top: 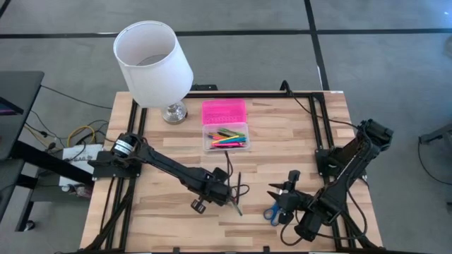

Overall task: Pick & place school supplies into a supply box
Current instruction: Put the gray pen into the pink supply box, then put the blue scissors into the pink supply box

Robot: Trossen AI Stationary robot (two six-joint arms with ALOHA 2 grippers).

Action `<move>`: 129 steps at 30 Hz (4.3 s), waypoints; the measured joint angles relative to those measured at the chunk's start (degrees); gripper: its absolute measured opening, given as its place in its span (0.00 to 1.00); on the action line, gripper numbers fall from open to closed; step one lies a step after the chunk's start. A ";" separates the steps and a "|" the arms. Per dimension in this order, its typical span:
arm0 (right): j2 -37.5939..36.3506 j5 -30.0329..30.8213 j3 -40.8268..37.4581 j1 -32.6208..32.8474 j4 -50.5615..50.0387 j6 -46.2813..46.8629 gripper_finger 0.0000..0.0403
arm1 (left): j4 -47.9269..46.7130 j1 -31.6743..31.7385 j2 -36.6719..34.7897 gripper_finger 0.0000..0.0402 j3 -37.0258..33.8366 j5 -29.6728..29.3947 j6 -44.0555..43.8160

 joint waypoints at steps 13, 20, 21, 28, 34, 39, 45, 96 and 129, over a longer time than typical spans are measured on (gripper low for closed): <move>0.00 -0.02 -0.09 0.00 -0.01 0.02 0.29 | -9.31 2.26 -0.11 0.07 7.47 -8.85 -0.63; 0.00 -0.02 -0.09 0.00 -0.02 0.02 0.29 | -9.45 9.57 -0.15 0.07 8.21 -19.80 -0.89; 0.00 -0.02 -0.09 0.00 -0.02 0.02 0.29 | -9.41 11.08 -0.17 0.07 8.16 -20.13 -1.35; 0.00 -0.02 -0.11 0.00 -0.22 0.02 0.29 | -7.97 21.87 -0.22 0.07 7.86 -20.28 -5.24; 0.00 -0.04 -0.11 0.02 -0.22 0.02 0.29 | -5.21 29.20 -0.22 0.07 7.86 -14.60 -7.10; 0.00 -0.07 -0.11 0.02 -0.22 0.02 0.29 | -3.40 32.49 -0.22 0.07 7.86 -8.13 -7.36; 0.00 -0.07 -0.11 0.01 -0.20 0.07 0.29 | -3.00 32.99 -0.22 0.11 7.86 -7.10 -5.98; 13.59 -45.35 -0.20 -5.38 8.88 -20.97 0.29 | -16.46 -10.97 -0.24 0.27 8.32 -21.86 -34.00; 15.56 -48.19 1.28 -5.60 13.08 -31.96 0.29 | -16.72 -12.57 -0.29 0.27 8.30 -26.08 -37.32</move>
